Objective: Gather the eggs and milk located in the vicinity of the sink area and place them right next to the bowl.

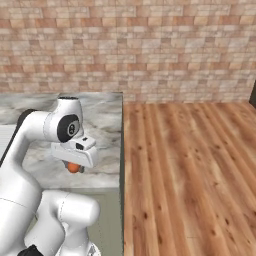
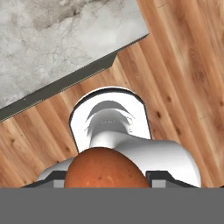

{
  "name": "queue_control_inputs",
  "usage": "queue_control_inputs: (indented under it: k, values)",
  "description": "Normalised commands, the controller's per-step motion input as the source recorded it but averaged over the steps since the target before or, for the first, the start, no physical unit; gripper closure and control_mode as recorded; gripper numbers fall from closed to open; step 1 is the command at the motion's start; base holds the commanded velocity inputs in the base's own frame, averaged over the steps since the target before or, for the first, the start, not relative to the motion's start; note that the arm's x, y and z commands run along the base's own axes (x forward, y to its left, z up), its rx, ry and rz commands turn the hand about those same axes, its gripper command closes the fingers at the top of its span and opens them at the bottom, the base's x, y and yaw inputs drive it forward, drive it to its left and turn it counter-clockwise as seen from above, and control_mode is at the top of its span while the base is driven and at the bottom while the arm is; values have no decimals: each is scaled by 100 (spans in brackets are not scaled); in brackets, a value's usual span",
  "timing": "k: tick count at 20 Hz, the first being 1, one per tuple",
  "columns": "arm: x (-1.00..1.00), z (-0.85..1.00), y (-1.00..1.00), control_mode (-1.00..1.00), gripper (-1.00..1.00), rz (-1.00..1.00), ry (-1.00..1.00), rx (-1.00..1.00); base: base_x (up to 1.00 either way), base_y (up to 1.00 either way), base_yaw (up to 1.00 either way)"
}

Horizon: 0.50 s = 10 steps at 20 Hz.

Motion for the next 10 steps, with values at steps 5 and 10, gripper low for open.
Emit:
queue_control_inputs:
  k: [5, 10]
  values:
    - [0, 0, 0, 100, 100, 0, 0, 0, -6, 0, 0]
    - [0, 0, 0, 100, 100, 0, 0, 0, -46, 31, 2]
